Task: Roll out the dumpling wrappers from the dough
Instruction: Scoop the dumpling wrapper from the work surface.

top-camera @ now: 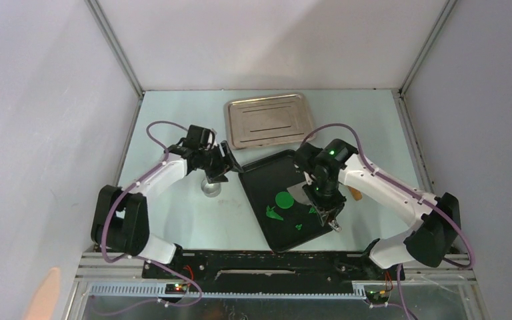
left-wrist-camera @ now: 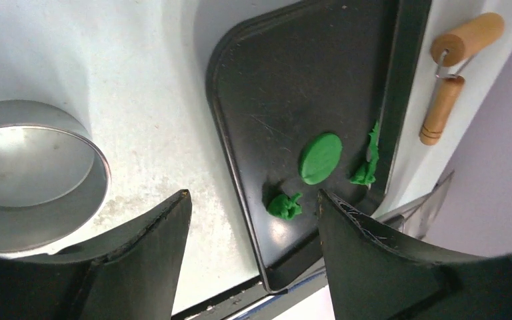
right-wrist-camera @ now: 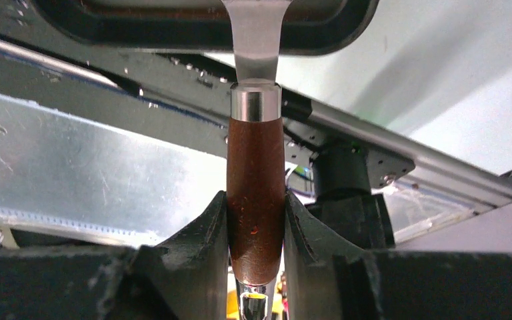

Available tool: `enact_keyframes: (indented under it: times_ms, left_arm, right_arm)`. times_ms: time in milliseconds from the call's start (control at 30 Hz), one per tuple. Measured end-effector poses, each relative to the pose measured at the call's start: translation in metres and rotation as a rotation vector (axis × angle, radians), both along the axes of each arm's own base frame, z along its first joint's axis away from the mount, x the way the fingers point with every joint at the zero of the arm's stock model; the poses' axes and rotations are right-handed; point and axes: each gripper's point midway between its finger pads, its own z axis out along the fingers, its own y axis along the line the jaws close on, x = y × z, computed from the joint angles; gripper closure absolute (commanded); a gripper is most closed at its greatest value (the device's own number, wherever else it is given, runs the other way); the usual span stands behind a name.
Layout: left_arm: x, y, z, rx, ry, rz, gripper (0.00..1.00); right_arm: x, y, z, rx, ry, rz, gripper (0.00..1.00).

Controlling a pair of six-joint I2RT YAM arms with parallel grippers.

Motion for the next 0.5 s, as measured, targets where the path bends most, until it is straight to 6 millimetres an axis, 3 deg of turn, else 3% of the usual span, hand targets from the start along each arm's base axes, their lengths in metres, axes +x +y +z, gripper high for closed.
enact_keyframes:
  times_ms: [267, 500]
  left_arm:
    - [0.002, 0.001, -0.031, 0.098, 0.033, -0.026, 0.32]
    - [0.003, -0.008, -0.045, 0.196, 0.016, -0.065, 0.36]
  right_arm:
    - [-0.026, 0.006, -0.003, -0.031, 0.102, 0.002, 1.00]
    - [-0.037, 0.005, -0.023, -0.085, 0.187, 0.011, 1.00]
